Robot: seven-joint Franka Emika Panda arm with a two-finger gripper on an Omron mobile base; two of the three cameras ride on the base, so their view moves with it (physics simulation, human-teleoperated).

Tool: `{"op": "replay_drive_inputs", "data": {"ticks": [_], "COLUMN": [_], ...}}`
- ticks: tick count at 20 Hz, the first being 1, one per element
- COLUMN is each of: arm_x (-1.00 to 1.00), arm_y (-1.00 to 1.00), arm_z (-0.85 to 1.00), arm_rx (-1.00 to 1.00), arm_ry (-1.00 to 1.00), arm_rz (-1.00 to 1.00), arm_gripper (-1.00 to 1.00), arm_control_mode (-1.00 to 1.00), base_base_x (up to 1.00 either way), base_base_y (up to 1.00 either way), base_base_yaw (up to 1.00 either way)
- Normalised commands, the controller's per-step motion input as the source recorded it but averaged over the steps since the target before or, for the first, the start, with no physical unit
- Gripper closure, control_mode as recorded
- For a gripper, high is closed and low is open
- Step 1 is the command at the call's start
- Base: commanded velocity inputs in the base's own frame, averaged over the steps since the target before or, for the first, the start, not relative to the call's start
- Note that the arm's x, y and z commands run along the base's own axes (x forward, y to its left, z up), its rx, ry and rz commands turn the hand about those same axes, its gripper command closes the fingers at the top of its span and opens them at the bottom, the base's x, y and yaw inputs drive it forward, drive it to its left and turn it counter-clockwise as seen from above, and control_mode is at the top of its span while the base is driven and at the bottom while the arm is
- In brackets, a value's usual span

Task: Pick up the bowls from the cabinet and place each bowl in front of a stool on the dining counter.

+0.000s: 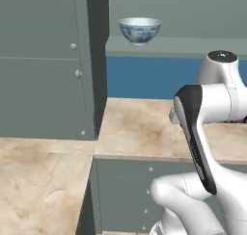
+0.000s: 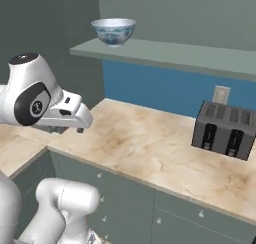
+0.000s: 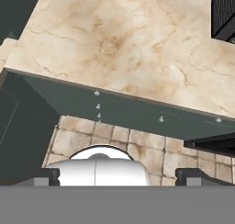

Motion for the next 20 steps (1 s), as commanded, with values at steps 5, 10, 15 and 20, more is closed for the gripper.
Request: {"op": "replay_drive_inputs", "data": {"ticks": [5,10,15,20], "arm_x": [0.00,0.00,0.00,0.00], "arm_y": [0.00,0.00,0.00,0.00], "arm_z": [0.00,0.00,0.00,0.00], "arm_rx": [0.00,0.00,0.00,0.00], "arm_ry": [0.00,0.00,0.00,0.00], "arm_rz": [0.00,0.00,0.00,0.00], "arm_gripper": [-1.00,-1.00,-1.00,-1.00], "arm_control_mode": [1.00,1.00,1.00,1.00], "base_base_x": [0.71,0.42,0.21,0.15], "base_base_y": [-0.10,-0.10,-0.19,-0.46], "base_base_yaw": [0.24,0.26,0.23,0.12]}}
